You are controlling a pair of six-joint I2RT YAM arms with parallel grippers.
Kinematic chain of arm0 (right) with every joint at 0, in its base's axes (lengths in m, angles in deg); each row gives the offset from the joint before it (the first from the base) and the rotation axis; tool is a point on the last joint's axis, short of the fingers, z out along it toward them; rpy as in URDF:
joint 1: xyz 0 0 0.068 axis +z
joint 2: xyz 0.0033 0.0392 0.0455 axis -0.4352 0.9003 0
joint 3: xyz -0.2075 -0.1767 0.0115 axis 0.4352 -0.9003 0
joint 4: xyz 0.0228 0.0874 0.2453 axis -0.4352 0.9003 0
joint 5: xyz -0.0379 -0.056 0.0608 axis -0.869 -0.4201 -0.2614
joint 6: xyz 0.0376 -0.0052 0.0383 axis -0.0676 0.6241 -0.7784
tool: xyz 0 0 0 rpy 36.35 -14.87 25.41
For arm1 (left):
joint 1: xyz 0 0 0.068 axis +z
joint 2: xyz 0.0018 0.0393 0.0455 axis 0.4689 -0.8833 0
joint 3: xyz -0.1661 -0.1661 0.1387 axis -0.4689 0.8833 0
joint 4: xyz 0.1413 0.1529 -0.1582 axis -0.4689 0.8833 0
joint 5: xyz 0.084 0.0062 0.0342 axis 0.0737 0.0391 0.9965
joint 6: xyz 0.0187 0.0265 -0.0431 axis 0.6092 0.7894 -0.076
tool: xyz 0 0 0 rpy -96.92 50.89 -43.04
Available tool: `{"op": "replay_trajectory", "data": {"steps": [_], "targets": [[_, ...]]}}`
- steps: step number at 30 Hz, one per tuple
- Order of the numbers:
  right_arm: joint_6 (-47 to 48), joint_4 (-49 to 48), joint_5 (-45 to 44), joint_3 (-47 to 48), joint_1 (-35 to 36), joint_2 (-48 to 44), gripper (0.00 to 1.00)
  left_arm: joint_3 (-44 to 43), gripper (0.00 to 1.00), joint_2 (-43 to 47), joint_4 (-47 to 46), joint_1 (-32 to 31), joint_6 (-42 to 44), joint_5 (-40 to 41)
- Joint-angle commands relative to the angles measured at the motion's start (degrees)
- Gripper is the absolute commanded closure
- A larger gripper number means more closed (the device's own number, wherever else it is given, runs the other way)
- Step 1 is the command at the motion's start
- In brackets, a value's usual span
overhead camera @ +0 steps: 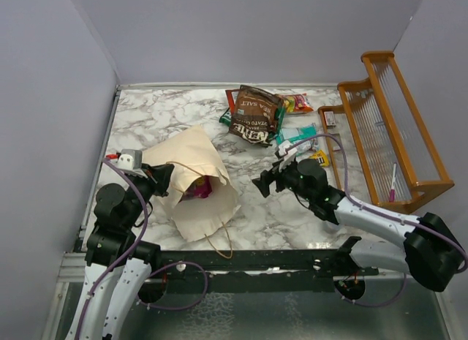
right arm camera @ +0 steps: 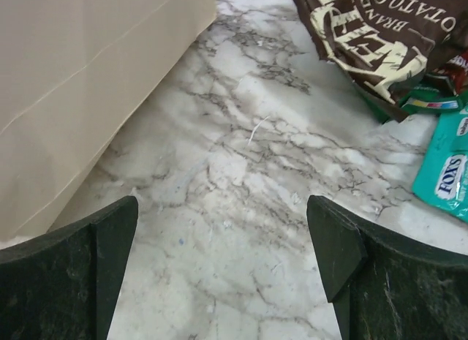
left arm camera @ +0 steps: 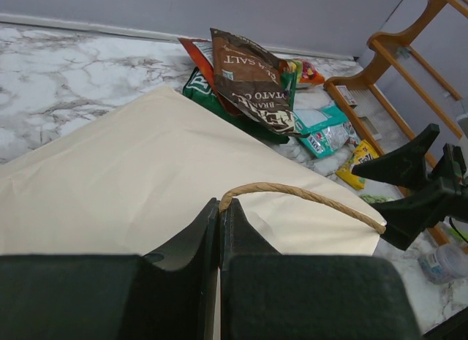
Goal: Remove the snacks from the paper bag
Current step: Take out the snack from the paper bag.
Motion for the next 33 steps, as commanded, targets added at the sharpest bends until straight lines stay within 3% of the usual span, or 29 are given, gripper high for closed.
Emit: {"op": "replay_trajectory", "data": {"steps": [1,6,11,15,20,27,33], "targets": [[-0.83,1.72,5.78,-1.81,0.07,-7.66,0.01,0.17,1.0,0.36,-0.54,0.0,-0.05,1.16],[0.0,7.61,8.53,3.23,0.08,-12.57,0.01,-0.15,1.0,-0.2,-0.45,0.05,0.22,0.49],[1.19,14.95,18.94,8.87,0.08,-13.33,0.01,-2.67,1.0,0.81,2.5,0.01,0.11,3.57],[0.52,14.17,25.58,7.84,0.21,-14.43,0.01,-5.37,1.0,1.53,5.06,0.02,0.4,7.07],[-0.83,11.63,27.67,6.54,1.0,-14.86,0.01,-5.55,1.0,1.77,6.65,0.0,0.7,8.79],[1.49,11.35,24.69,9.19,7.11,-13.02,0.01,-3.25,1.0,1.79,5.37,0.0,0.71,8.27],[8.77,9.13,13.53,11.71,22.51,-6.97,0.0,-2.93,1.0,0.88,5.41,0.0,1.2,6.79]]}}
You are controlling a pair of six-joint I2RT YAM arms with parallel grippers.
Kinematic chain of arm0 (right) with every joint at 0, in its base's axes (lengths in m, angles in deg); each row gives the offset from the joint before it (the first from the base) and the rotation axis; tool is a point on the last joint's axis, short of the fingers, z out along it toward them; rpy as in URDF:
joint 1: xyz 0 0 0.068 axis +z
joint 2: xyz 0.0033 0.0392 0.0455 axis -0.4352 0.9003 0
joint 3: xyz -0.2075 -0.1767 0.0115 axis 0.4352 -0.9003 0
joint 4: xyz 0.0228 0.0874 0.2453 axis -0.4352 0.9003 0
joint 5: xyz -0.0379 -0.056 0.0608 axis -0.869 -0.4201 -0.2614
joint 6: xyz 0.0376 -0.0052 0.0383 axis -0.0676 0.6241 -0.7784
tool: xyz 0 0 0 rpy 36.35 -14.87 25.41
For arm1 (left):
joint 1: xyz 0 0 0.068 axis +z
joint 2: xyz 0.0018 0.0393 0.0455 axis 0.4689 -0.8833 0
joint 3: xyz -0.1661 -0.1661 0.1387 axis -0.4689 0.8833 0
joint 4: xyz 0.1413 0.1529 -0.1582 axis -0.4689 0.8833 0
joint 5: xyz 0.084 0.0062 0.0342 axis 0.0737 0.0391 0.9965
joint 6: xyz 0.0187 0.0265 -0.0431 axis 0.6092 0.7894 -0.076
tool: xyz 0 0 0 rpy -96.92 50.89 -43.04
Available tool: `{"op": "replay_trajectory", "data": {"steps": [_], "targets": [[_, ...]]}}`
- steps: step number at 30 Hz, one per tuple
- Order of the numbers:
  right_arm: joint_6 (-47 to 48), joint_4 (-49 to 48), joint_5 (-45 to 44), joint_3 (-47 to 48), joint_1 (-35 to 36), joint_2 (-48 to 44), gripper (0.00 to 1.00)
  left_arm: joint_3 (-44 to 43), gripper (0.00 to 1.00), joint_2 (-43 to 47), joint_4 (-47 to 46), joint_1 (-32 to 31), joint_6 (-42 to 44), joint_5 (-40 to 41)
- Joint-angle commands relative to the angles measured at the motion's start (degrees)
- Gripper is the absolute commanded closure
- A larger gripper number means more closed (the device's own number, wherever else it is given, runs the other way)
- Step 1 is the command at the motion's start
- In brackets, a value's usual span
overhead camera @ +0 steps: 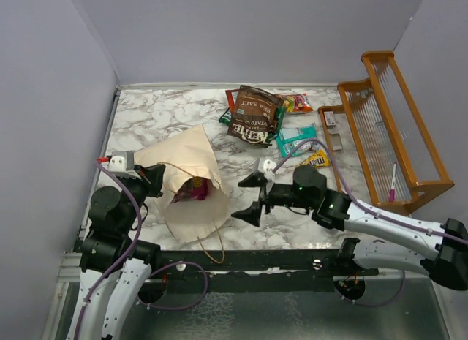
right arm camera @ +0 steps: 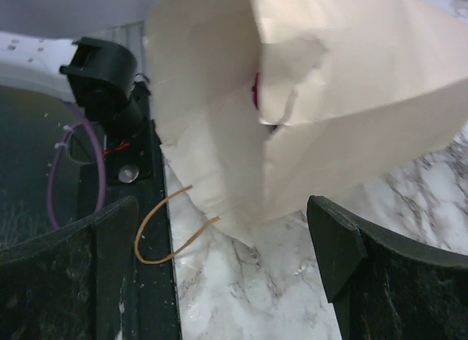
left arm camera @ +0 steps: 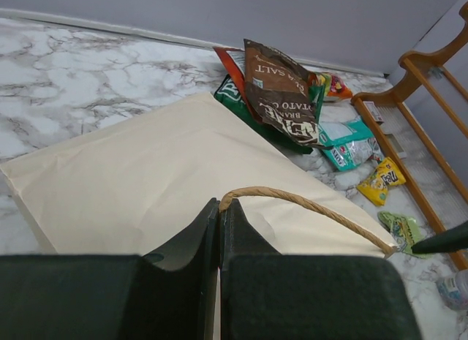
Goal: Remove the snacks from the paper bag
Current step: Take out the snack from the paper bag.
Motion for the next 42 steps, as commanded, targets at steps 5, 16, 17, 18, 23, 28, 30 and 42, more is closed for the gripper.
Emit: {"op": "replay_trajectory", "data": {"steps": [5,16,17,18,23,28,30,42], "targets": [[18.19,-7.48,-19.43,4.31,20.45,12.19,0.01,0.71,1.0,-0.21,-0.09,0.01,1.0,-0.08],[40.58,-17.48,-37.88,11.99,30.64,35.58,0.02,0.82,1.0,0.39,-0.21,0.05,1.26,-0.35],[41.34,-18.57,-39.1,12.55,30.64,37.36,0.02,0.87,1.0,0.4,-0.18,0.04,1.3,-0.37],[42.2,-19.93,-40.05,12.85,30.65,38.97,0.02,0.87,1.0,0.39,-0.17,0.04,1.27,-0.43],[52.06,-31.18,-44.86,12.58,30.5,48.22,0.01,0.94,1.0,0.61,-0.27,0.01,1.4,-0.51],[56.68,-36.85,-45.39,13.73,29.75,52.99,0.02,0.98,1.0,0.64,-0.35,0.0,1.51,-0.81],[55.63,-35.39,-43.86,14.46,28.59,53.33,0.04,0.98,1.0,0.73,-0.27,0.01,1.46,-0.86],[54.71,-34.82,-38.8,18.07,22.41,58.41,0.26,1.06,1.0,0.82,-0.51,0.0,1.55,-1.18]]}}
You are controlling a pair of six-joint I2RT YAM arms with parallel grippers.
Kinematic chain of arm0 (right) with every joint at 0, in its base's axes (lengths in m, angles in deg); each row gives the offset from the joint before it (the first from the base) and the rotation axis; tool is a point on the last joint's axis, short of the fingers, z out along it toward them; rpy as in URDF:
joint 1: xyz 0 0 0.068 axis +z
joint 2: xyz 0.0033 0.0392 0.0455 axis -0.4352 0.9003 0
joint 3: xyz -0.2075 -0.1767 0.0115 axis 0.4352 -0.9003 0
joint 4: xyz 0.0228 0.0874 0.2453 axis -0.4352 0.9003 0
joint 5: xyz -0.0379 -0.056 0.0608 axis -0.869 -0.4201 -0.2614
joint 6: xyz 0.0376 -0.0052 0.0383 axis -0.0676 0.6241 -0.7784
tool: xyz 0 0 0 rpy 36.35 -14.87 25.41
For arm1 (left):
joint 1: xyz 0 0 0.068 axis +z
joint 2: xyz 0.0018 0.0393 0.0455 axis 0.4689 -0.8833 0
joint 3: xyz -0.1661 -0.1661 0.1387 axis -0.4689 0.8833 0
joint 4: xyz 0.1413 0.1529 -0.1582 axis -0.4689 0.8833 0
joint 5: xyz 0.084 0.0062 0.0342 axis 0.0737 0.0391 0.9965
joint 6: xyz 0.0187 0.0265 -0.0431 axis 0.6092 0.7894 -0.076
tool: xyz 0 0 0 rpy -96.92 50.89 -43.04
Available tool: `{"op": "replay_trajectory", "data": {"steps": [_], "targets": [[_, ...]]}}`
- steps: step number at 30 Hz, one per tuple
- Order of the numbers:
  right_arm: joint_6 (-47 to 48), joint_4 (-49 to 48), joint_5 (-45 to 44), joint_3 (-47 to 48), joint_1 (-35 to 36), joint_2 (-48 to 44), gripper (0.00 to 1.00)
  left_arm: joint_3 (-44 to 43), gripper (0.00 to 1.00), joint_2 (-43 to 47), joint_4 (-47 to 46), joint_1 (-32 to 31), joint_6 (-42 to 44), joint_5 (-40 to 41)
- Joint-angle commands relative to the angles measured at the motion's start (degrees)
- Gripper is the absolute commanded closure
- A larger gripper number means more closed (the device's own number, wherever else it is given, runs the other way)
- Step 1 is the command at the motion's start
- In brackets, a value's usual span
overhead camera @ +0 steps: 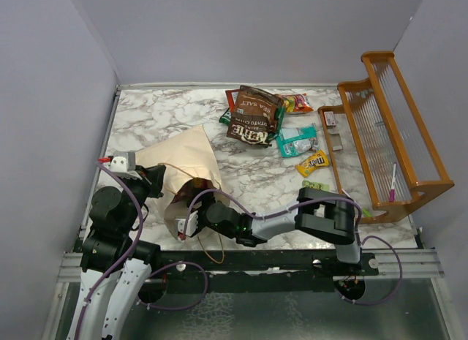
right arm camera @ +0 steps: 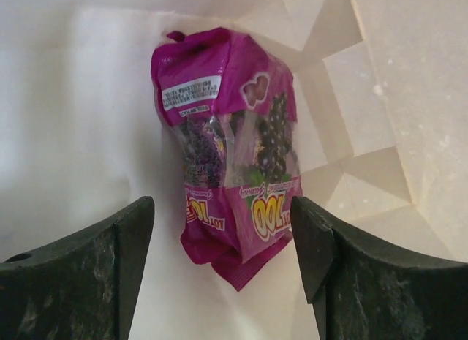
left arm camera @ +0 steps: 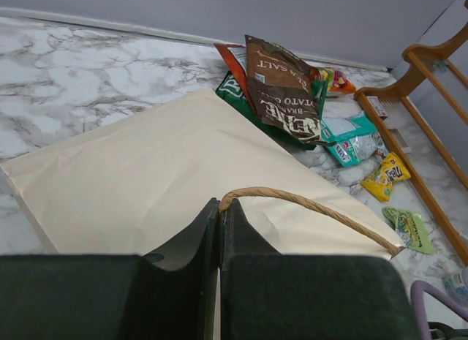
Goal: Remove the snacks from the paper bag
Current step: Take out the snack from the paper bag.
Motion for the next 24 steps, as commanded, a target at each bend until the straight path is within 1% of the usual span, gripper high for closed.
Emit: {"op": "replay_trajectory", "data": {"steps": [1,6,8,10,12,13,16,19,21,24], "targets": [[0.17,-2.87,3.33,2.14,-2.09,3.75,0.26,0.39,1.0,0.66,-0.44,0.0,0.66,-0.9],[0.2,-2.61,4.32,4.82,-3.39,6.77,0.24,0.24,1.0,0.37,-0.42,0.01,0.54,-0.93],[0.49,-3.75,3.84,5.83,-3.75,8.36,0.22,0.31,1.0,0.44,-0.47,0.05,0.63,-0.99],[0.85,-3.48,2.75,7.96,-4.0,10.16,0.21,0.39,1.0,0.62,-0.39,0.02,0.67,-0.84],[1.48,-2.86,1.2,10.02,-4.38,11.97,0.23,0.39,1.0,0.55,-0.36,0.0,0.55,-0.64],[1.86,-2.89,0.83,10.71,-4.46,12.58,0.26,0.38,1.0,0.51,-0.44,0.0,0.59,-0.76],[2.5,-2.54,0.3,11.78,-4.67,13.13,0.51,0.34,1.0,0.56,-0.41,0.0,0.65,-0.9],[2.75,-2.37,0.28,11.58,-4.63,12.03,0.68,0.31,1.0,0.46,-0.36,0.0,0.56,-0.65],[2.34,-1.15,0.72,11.21,-4.65,10.28,0.84,0.34,1.0,0.4,-0.47,0.0,0.66,-0.85],[0.09,1.97,2.75,10.04,-4.57,6.91,0.98,0.31,1.0,0.73,-0.34,0.0,0.63,-0.6]]}}
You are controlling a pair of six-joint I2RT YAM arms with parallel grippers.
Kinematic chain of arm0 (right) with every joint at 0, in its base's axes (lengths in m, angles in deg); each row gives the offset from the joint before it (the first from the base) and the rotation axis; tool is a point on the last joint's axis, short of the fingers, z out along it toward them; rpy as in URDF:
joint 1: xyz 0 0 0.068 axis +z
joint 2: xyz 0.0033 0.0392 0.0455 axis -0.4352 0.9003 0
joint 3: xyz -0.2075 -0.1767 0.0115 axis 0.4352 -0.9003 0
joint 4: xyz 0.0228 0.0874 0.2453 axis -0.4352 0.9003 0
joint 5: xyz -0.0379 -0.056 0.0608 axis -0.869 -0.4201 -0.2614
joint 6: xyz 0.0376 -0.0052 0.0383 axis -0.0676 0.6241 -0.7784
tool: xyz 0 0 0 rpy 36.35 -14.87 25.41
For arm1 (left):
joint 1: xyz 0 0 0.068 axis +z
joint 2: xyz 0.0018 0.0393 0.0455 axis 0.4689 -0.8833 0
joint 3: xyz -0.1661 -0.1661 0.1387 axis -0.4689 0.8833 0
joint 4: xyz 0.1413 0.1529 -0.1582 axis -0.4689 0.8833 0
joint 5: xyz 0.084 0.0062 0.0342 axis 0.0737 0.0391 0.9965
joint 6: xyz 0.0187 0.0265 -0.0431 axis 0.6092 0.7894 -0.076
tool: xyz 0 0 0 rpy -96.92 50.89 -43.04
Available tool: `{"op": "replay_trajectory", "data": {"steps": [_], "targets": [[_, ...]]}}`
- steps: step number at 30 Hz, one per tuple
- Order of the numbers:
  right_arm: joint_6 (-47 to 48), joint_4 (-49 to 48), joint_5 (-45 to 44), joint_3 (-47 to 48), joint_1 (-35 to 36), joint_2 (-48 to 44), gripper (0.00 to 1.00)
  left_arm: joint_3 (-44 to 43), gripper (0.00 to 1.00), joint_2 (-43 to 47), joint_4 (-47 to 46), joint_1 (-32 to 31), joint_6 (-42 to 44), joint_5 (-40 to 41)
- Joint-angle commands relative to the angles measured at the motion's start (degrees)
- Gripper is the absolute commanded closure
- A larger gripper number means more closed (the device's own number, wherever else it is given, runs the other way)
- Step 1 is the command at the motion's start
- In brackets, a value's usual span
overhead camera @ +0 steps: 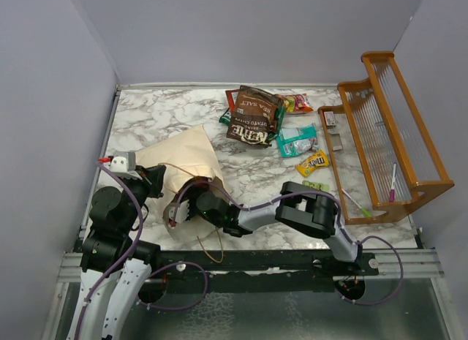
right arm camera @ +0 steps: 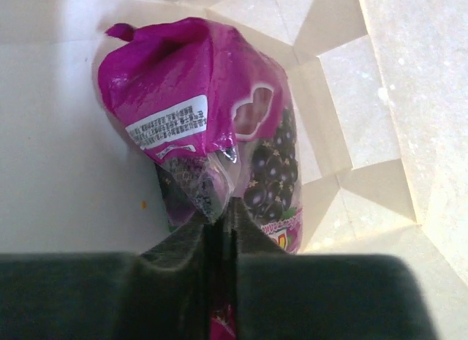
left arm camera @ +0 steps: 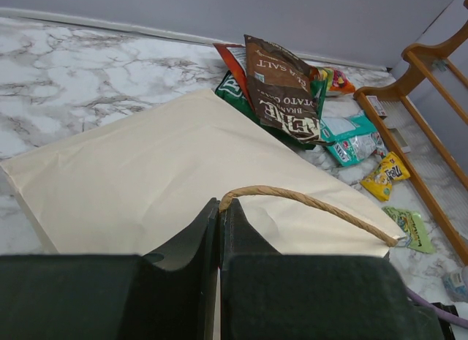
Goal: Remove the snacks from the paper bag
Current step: Take out the snack from the paper bag.
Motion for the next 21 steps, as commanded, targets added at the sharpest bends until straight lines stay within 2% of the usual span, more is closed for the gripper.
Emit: {"op": "replay_trajectory", "data": {"steps": [1,5,9,16,21], "targets": [[-3.85,4.4,1.96,-1.04,0.18,-6.02,0.99,0.28,1.0,0.71,-0.28,0.0,0.52,-0.14],[-7.8,8.42,3.36,-3.7,0.46,-12.33,0.99,0.27,1.0,0.53,-0.33,0.0,0.54,-0.26],[-13.5,16.47,7.78,-5.88,1.33,-18.6,0.99,0.11,1.0,0.62,0.04,0.0,0.32,0.97],[-22.64,21.05,18.18,-10.73,2.21,-30.3,0.99,-0.22,1.0,0.03,0.7,0.09,-0.11,2.66],[-26.2,20.17,23.68,-13.73,2.2,-37.88,0.99,-0.22,1.0,-0.81,0.8,0.09,-0.08,2.84]]}}
